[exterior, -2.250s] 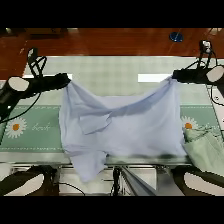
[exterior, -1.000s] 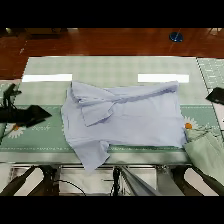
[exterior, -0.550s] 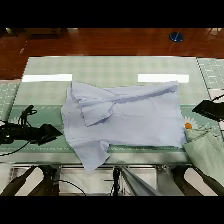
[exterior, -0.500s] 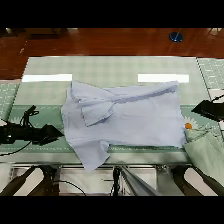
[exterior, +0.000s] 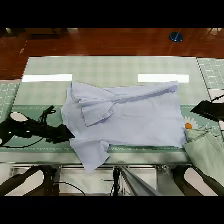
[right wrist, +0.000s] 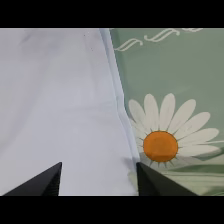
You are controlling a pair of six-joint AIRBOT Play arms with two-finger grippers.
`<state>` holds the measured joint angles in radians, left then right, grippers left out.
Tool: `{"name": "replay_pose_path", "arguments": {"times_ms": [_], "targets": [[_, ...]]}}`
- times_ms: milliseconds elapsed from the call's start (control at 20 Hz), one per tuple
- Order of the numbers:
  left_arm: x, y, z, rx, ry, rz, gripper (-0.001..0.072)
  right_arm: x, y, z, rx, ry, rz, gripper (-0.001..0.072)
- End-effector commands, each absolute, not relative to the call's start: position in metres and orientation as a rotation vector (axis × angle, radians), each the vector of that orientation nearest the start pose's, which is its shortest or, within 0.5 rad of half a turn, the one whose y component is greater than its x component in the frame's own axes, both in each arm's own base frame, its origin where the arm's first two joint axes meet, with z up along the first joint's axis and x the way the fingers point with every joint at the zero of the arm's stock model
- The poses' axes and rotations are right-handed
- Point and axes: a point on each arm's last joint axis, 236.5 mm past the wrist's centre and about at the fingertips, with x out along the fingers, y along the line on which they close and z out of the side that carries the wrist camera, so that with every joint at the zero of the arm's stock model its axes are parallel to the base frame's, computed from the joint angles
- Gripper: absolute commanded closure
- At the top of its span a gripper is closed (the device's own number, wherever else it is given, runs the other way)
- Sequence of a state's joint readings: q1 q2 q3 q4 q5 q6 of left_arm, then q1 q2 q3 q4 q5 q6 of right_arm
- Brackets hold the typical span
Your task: Fold the shirts.
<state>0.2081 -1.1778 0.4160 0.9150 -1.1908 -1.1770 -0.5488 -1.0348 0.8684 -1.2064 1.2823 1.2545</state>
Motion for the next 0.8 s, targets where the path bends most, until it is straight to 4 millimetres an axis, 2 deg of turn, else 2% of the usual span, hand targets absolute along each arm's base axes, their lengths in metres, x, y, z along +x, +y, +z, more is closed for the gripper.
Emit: {"name": "replay_pose_path", "arguments": {"times_ms": [0,100,200,300,450,750], "targets": [[0.191,-0.096,-0.142,-0.597,1.665,-0.281,0.0678,0.277,-0.074,-0.001,0.447,1.295,-0.026,0.0165],[0.188,-0.099,-0.138,-0.591,1.671,-0.31,0.0675,0.273,-0.071,-0.001,0.458,1.312,-0.02,0.0164],[0.183,-0.103,-0.13,-0.567,1.691,-0.383,0.0676,0.27,-0.069,-0.001,0.484,1.327,-0.029,0.0102],[0.185,-0.107,-0.122,-0.562,1.688,-0.422,0.0676,0.265,-0.071,-0.003,0.482,1.349,-0.041,0.0102],[0.199,-0.111,-0.109,-0.577,1.637,-0.447,0.0675,0.262,-0.079,-0.007,0.502,1.355,-0.063,0.0104],[0.223,-0.111,-0.092,-0.56,1.571,-0.463,0.0676,0.255,-0.057,-0.033,0.613,1.483,0.067,0.0133]]}}
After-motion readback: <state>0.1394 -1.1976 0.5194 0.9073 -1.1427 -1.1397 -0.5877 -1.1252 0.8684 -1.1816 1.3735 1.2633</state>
